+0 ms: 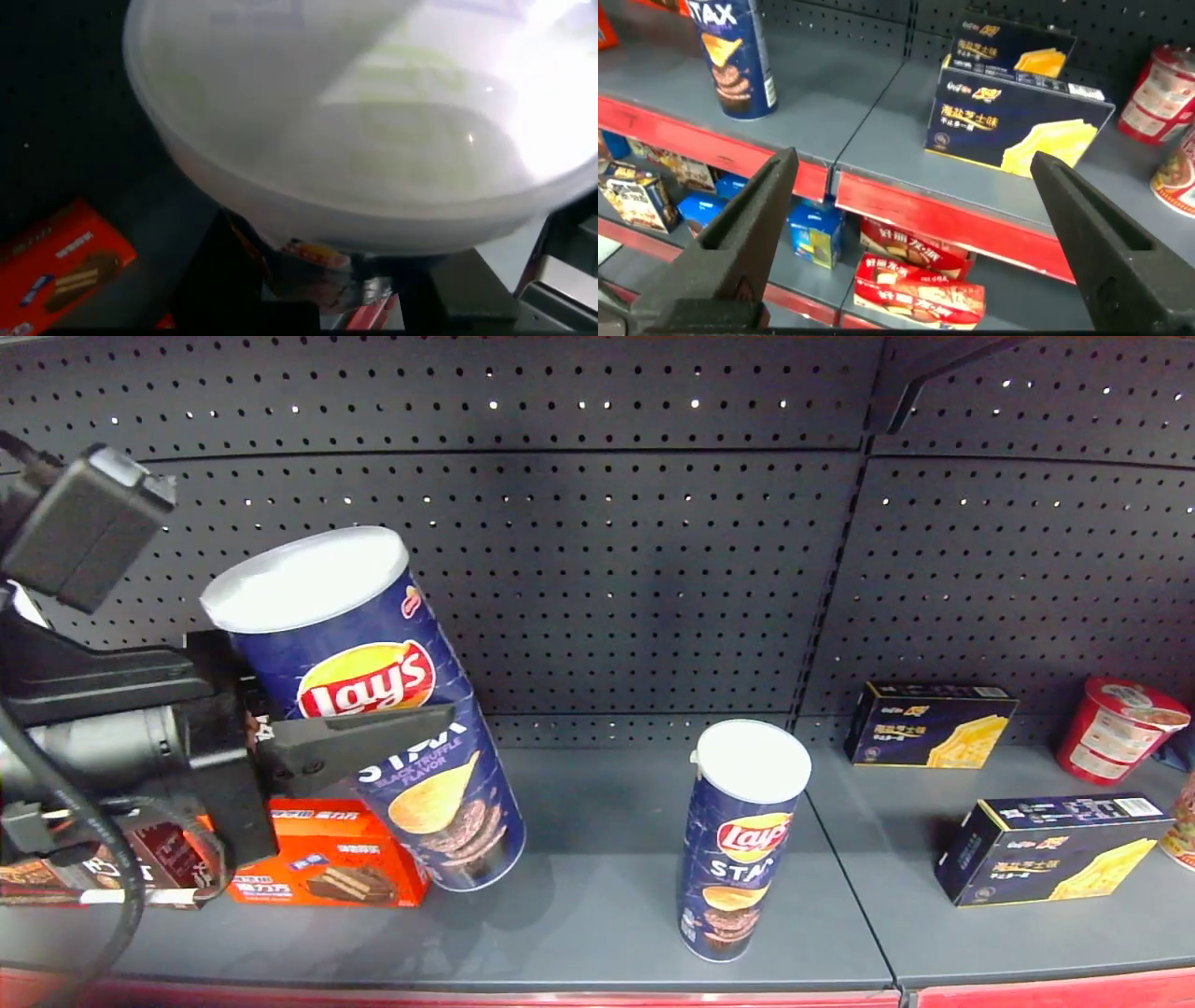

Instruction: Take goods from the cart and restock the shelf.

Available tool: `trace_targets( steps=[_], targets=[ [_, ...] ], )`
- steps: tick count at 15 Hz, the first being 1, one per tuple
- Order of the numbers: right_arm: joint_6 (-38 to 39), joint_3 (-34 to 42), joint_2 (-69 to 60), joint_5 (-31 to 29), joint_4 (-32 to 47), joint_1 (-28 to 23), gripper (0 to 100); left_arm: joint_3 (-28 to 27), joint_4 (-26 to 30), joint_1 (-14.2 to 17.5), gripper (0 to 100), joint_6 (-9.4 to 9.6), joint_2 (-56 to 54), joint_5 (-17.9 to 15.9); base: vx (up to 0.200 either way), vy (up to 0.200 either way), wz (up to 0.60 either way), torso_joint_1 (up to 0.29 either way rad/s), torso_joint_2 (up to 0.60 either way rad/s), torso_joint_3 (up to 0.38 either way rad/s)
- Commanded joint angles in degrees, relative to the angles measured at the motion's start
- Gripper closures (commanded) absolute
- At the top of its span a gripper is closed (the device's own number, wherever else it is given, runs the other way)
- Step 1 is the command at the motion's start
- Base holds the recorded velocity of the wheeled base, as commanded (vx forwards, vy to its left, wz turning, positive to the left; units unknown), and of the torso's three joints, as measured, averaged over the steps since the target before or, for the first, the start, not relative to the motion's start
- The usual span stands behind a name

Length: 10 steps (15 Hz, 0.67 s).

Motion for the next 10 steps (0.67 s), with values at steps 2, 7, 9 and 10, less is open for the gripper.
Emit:
trace_targets(
  steps=[2,7,9,10],
  targets=[
    [-0.17,1.84,0.23,0.12,-0.93,0.01,0,-4.2,-0.47,-2.85,100,0.41,8.12,1.03,0.0,0.0,0.0,0.0,0.0,0.0],
    [-4.12,6.15,0.23,-0.05,-6.56,0.01,0,-10.26,-0.56,-3.2,100,1.2,14.54,2.61,0.0,0.0,0.0,0.0,0.0,0.0],
    [-5.53,8.34,0.23,-0.14,-7.09,0.01,0,-12.02,-0.56,-3.29,100,0.94,16.21,2.17,0.0,0.0,0.0,0.0,0.0,0.0],
    [-5.53,8.96,0.23,-0.23,-7.09,0.01,0,-12.55,-0.56,-3.29,100,0.85,16.82,2.26,0.0,0.0,0.0,0.0,0.0,0.0]
  ],
)
